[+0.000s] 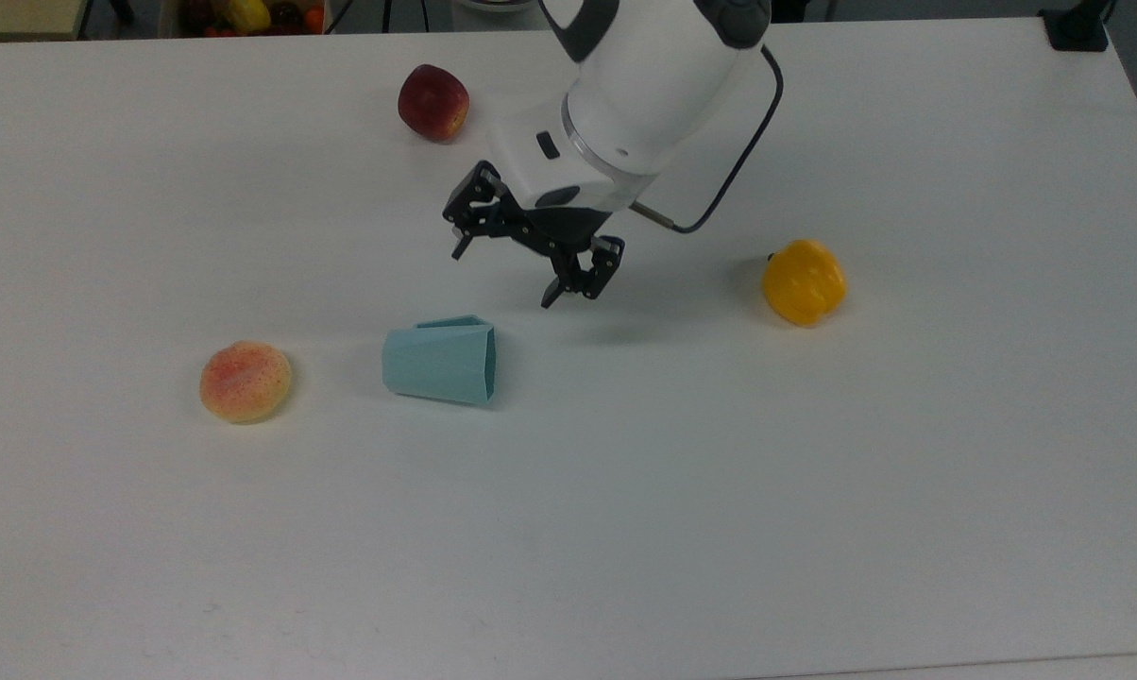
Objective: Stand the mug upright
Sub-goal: 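Move the open gripper down onto the tipped teal mug's base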
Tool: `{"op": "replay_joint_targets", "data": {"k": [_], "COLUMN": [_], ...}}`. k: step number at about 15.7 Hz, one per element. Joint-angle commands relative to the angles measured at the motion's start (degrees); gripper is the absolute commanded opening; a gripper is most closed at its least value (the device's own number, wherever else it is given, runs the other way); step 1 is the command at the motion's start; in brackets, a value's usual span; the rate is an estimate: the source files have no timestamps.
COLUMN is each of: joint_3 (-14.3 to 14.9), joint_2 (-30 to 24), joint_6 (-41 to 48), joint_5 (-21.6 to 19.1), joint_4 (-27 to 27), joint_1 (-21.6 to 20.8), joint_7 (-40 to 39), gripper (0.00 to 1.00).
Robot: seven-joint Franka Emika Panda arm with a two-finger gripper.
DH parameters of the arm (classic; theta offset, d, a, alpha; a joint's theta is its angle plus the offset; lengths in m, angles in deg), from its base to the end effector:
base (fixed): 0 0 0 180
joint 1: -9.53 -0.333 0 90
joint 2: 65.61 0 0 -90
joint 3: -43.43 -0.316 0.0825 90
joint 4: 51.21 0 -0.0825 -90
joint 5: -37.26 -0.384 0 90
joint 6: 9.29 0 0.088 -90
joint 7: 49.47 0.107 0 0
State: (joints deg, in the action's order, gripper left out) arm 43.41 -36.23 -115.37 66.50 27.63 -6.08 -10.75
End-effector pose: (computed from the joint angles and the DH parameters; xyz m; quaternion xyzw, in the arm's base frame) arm 0.6888 0.1529 0.4255 0.9628 -0.1207 0.0940 0.2227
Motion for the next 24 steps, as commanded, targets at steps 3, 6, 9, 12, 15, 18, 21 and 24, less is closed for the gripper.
{"op": "replay_joint_targets", "data": {"k": [3,6,9,12,15,18,21,24], "joint_3": [0.73,0.9,1.6,3.45,3.54,3.54,3.54,3.54], "joint_2": [5.5,7.79,8.85,9.2,9.2,9.2,9.29,9.29], "joint_6": [-5.36,-6.85,-7.21,-7.39,-7.39,-7.39,-7.48,-7.47], "joint_5": [4.24,6.0,8.46,10.92,15.66,18.21,18.31,17.87], "joint_4": [-1.32,-1.32,-1.06,-0.36,1.31,3.25,3.51,3.52], "joint_1": [-0.3,-0.12,-0.04,0.23,1.37,2.25,2.6,2.51], "joint_7": [3.21,3.3,3.38,3.38,3.38,3.3,3.3,3.47], "gripper": [1.0,1.0,1.0,1.0,1.0,1.0,0.56,0.06]}}
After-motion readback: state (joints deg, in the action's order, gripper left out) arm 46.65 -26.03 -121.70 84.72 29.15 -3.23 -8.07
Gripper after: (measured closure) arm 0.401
